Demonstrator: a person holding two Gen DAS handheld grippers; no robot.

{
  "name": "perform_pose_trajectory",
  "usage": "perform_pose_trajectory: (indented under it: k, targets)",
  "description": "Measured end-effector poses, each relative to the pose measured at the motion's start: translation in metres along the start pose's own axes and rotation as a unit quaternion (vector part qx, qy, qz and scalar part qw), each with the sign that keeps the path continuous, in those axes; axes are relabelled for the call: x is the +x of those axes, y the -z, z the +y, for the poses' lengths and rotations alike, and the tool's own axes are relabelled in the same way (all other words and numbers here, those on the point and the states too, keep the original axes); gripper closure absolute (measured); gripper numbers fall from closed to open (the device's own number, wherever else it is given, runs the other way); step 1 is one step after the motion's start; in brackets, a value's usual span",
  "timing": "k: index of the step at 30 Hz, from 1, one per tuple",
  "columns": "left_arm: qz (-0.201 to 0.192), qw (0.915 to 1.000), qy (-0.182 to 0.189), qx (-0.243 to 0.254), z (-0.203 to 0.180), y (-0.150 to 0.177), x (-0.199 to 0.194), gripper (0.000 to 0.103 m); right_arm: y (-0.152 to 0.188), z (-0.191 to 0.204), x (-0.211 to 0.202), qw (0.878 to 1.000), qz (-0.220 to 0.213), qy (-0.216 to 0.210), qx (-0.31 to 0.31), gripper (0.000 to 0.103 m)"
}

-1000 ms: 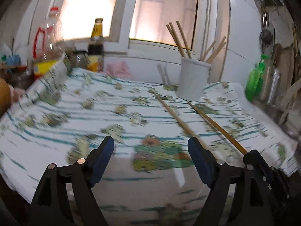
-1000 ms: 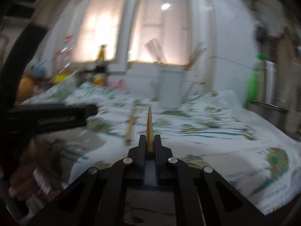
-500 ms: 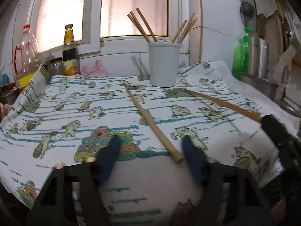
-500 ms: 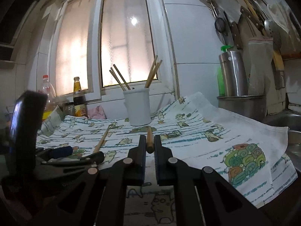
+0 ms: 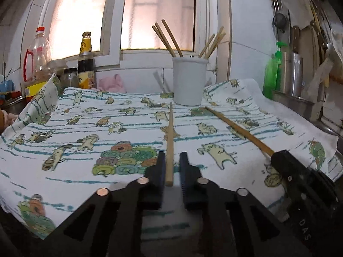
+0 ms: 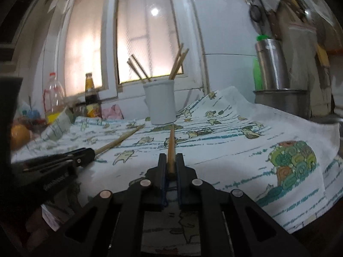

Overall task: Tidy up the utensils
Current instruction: 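Lift both held chopsticks and insert them into the white cup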

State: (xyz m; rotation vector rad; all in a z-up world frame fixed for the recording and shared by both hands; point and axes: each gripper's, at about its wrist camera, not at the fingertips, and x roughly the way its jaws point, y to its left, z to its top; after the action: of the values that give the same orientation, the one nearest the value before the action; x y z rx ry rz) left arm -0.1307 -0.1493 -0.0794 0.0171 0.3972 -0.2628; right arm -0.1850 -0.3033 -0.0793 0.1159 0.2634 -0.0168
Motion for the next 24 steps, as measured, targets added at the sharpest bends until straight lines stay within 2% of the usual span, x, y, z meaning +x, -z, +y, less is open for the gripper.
perform_pose_trajectory:
  k: [1, 3, 4, 5, 7, 9, 12, 19, 21, 24]
  targets:
    - [-0.003, 1.0000, 0.001, -0.001, -0.001, 0.000, 0.003, 0.078, 0.000, 0.001, 0.001, 1.000, 0.000, 0.004, -0.003, 0.095]
    - [-0.009, 0.9999, -0.008, 0.001, -0.002, 0.000, 0.006, 0.078, 0.000, 0.002, 0.002, 1.000, 0.002, 0.009, -0.006, 0.095]
    - [-0.009, 0.9999, -0.010, 0.001, -0.003, 0.000, 0.007, 0.082, 0.000, 0.003, 0.003, 1.000, 0.003, 0.013, -0.010, 0.095]
    - [-0.007, 0.9999, -0.010, 0.001, -0.003, 0.000, 0.008, 0.097, 0.000, 0.005, 0.004, 1.000, 0.003, 0.017, -0.017, 0.095]
    - [0.000, 1.0000, 0.004, 0.004, -0.003, -0.003, 0.006, 0.097, 0.001, 0.008, 0.005, 0.999, 0.003, 0.024, -0.036, 0.095]
    - [-0.023, 0.9996, 0.003, -0.013, 0.000, -0.005, -0.007, 0.097, 0.001, 0.007, 0.005, 0.999, 0.003, 0.024, -0.038, 0.096]
    - [-0.065, 0.9976, 0.011, -0.019, 0.003, -0.014, -0.032, 0.097, -0.004, 0.000, -0.001, 1.000, -0.007, 0.008, -0.009, 0.096]
    - [-0.144, 0.9892, 0.021, -0.013, 0.011, -0.063, -0.076, 0.097, -0.047, 0.006, -0.036, 0.993, -0.112, -0.018, -0.016, 0.096]
    - [-0.153, 0.9878, 0.023, -0.012, 0.014, -0.084, -0.078, 0.097, -0.062, 0.009, -0.040, 0.990, -0.139, -0.023, -0.017, 0.096]
    - [-0.145, 0.9888, 0.031, -0.014, 0.021, -0.117, -0.068, 0.097, -0.087, 0.010, -0.036, 0.986, -0.165, -0.022, -0.012, 0.096]
